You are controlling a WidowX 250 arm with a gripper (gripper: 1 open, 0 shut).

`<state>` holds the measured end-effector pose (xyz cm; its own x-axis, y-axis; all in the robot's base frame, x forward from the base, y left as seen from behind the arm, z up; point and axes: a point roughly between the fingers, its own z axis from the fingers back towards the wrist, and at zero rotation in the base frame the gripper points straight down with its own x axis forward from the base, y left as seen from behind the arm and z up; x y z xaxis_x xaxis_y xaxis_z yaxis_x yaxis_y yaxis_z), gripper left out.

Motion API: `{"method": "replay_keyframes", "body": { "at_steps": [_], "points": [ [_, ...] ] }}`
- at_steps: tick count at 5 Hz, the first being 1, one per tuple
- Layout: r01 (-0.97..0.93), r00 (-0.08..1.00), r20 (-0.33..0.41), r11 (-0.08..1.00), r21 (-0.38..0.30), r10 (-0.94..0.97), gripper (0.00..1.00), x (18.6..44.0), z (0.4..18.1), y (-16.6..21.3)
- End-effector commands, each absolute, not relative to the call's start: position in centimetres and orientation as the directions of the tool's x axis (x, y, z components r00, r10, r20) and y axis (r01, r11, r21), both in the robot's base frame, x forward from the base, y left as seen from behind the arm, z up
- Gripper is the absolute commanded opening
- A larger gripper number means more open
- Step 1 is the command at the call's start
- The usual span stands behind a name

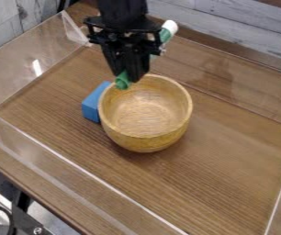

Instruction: Put the green marker in the brown bowl

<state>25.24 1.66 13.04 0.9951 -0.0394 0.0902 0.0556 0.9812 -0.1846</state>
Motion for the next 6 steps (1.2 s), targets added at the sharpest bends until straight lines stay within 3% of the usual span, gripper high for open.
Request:
{"method": "replay_keyframes", "body": {
  "at_steps": [1, 6],
  "points": [
    [0.077, 0.987, 0.151, 0.983, -0.168, -0.051, 0.0, 25.5, 14.3, 1.2],
    [0.148, 0.978, 0.171, 0.978, -0.15, -0.122, 0.0, 25.6, 13.1, -0.7]
  ]
}}
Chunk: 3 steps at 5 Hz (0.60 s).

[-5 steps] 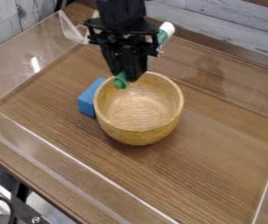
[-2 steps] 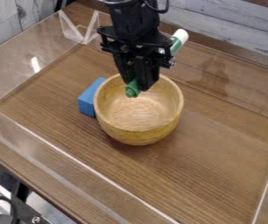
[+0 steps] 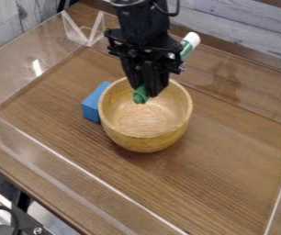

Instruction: Put the green marker in the brown bowl

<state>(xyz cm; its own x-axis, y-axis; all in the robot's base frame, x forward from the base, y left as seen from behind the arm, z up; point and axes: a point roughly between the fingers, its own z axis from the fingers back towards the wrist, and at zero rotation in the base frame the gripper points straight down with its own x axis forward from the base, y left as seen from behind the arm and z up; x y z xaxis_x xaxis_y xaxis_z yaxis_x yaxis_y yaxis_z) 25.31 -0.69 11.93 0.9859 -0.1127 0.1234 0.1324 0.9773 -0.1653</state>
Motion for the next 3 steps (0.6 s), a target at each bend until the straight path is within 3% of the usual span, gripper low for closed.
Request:
{"method": "replay_keyframes", "body": {
  "at_steps": [1, 3],
  "points": [
    [0.157, 0.977, 0.167, 0.976, -0.148, -0.132, 0.0, 25.61, 12.98, -0.87],
    [0.161, 0.977, 0.162, 0.976, -0.146, -0.137, 0.0, 25.63, 12.78, -1.09]
  ]
}}
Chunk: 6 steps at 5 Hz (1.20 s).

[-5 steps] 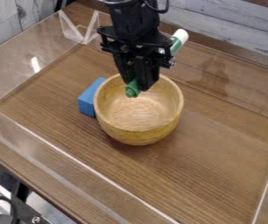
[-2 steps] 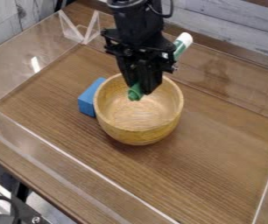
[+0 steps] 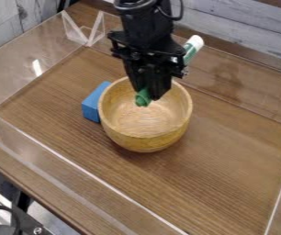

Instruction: Put the green marker in the brown bowl

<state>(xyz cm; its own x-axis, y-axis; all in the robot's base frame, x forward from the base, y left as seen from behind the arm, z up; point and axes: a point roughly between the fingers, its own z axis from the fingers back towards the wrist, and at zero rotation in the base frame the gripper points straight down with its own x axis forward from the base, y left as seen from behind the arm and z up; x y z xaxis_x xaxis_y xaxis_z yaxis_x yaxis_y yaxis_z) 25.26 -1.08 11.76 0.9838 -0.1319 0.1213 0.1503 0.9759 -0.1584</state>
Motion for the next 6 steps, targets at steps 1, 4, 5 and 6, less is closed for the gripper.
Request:
{"method": "replay_keyframes", "body": {
  "at_steps": [1, 4, 5, 6],
  "points": [
    [0.162, 0.978, 0.159, 0.976, -0.146, -0.138, 0.0, 25.63, 12.71, -1.2],
    [0.151, 0.98, 0.151, 0.978, -0.143, -0.129, 0.0, 25.75, 12.39, -1.37],
    [0.144, 0.981, 0.148, 0.979, -0.141, -0.123, 0.0, 25.82, 12.28, -1.37],
    [0.14, 0.982, 0.144, 0.98, -0.14, -0.12, 0.0, 25.88, 12.17, -1.38]
  ]
}}
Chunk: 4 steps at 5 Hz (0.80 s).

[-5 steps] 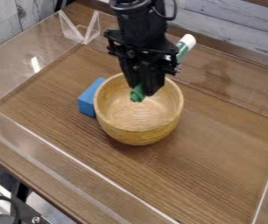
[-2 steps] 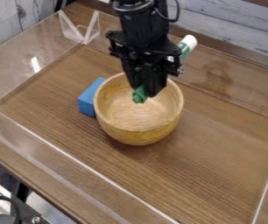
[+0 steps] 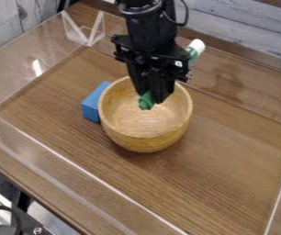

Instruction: Put the green marker in the brown bowl

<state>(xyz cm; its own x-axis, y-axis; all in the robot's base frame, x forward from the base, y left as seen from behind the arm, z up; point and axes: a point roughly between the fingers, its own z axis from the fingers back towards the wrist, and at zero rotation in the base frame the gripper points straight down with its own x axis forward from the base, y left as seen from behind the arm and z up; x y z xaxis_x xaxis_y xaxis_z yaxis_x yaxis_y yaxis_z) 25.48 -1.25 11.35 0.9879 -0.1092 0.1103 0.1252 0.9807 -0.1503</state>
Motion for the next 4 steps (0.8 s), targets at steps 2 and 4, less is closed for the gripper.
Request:
{"method": "replay_keyframes", "body": {
  "at_steps": [2, 4],
  "points": [
    [0.132, 0.984, 0.141, 0.981, -0.14, -0.113, 0.0, 25.95, 12.06, -1.43],
    [0.124, 0.985, 0.14, 0.982, -0.14, -0.105, 0.0, 26.05, 12.01, -1.42]
  ]
}}
